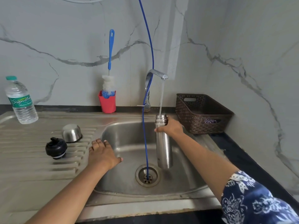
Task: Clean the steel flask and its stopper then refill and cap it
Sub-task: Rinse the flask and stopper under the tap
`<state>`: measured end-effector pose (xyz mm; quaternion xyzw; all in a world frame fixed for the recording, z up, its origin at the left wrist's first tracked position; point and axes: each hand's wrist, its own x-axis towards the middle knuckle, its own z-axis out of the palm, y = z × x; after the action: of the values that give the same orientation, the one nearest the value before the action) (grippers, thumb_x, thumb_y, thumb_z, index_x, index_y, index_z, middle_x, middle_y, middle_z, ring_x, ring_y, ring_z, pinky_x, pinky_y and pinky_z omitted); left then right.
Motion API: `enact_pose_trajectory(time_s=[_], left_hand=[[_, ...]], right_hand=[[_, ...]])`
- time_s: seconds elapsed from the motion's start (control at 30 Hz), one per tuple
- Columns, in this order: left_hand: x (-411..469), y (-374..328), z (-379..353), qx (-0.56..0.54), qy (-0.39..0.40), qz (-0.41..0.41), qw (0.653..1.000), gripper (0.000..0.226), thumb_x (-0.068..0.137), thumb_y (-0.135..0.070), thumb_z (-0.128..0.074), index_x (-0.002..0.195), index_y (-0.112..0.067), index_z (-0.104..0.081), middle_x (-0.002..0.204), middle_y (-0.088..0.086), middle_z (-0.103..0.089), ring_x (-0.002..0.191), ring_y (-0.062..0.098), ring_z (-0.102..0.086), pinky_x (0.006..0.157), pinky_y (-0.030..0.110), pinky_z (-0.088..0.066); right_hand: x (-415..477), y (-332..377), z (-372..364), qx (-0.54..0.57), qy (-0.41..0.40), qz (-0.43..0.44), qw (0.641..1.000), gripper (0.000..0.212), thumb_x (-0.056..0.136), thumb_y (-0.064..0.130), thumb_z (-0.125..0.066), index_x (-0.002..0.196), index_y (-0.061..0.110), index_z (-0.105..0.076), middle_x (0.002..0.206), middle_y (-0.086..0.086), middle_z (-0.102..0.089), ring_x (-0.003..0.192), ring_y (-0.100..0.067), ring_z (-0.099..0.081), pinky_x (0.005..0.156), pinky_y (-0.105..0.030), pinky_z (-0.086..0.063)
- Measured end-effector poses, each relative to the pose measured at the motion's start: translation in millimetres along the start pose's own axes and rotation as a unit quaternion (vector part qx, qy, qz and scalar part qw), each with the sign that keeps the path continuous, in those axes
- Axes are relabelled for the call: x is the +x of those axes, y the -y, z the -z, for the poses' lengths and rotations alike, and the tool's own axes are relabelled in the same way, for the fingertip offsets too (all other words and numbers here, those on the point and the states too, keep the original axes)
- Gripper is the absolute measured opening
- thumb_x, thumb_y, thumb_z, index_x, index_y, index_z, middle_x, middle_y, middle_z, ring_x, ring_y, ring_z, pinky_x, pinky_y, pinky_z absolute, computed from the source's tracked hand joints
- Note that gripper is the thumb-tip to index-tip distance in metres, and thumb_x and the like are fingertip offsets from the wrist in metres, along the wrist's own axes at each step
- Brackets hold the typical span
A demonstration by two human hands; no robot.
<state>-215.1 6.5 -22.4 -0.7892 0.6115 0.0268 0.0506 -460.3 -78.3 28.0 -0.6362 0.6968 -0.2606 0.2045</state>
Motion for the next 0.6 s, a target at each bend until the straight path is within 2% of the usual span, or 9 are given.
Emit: enact_pose_trajectory(time_s=[0.13,0.27,0.4,0.5,0.6], left_hand=[[2,0,0,-0.006,-0.003,0.004,1.000,0.109,0.081,-0.071,-0.050,0.152,-0.005,-0.002,0.159,0.019,-0.001,0.146,0.036,-0.004,0.118,0.041,-0.013],[1,0,1,-0.003,-0.003,0.002,1.000,0.108,0.081,-0.071,-0.050,0.153,-0.006,-0.002,0.159,0.019,0.000,0.146,0.035,-0.004,0.118,0.041,-0.013],[2,1,2,-0.005,0.004,0.003,1.000,0.108,0.082,-0.071,-0.049,0.152,-0.004,-0.001,0.159,0.019,0.000,0.146,0.035,-0.003,0.118,0.040,-0.013],[2,2,2,-0.009,0.003,0.003,1.000,0.108,0.082,-0.071,-0.050,0.152,-0.004,-0.004,0.158,0.019,-0.002,0.146,0.034,-0.005,0.118,0.040,-0.014],[2,4,2,-0.023,0.011,0.001,1.000,0.107,0.082,-0.070,-0.050,0.152,-0.003,-0.005,0.159,0.018,-0.001,0.146,0.032,-0.004,0.119,0.039,-0.013]], right_hand=[[3,1,2,0.060,-0.053,0.012,0.997,0.088,0.067,0.046,-0.081,0.140,0.016,-0.040,0.130,-0.006,-0.057,0.120,-0.027,-0.054,0.097,-0.036,-0.046],[1,0,-9,0.028,0.003,0.027,0.999,0.072,0.067,0.041,-0.082,0.127,0.017,-0.051,0.119,-0.002,-0.062,0.112,-0.023,-0.058,0.089,-0.030,-0.046],[1,6,1,0.065,-0.048,0.035,0.996,0.076,0.069,0.044,-0.078,0.133,0.017,-0.046,0.121,-0.003,-0.062,0.111,-0.025,-0.058,0.090,-0.034,-0.049],[-11,16,-5,-0.066,0.007,0.101,0.993,0.071,0.066,0.043,-0.078,0.126,0.018,-0.050,0.113,-0.005,-0.064,0.100,-0.025,-0.060,0.081,-0.032,-0.049],[-26,24,-22,-0.233,0.086,0.192,0.949,0.079,0.066,0.047,-0.075,0.133,0.022,-0.043,0.118,-0.008,-0.058,0.107,-0.028,-0.057,0.086,-0.034,-0.049]])
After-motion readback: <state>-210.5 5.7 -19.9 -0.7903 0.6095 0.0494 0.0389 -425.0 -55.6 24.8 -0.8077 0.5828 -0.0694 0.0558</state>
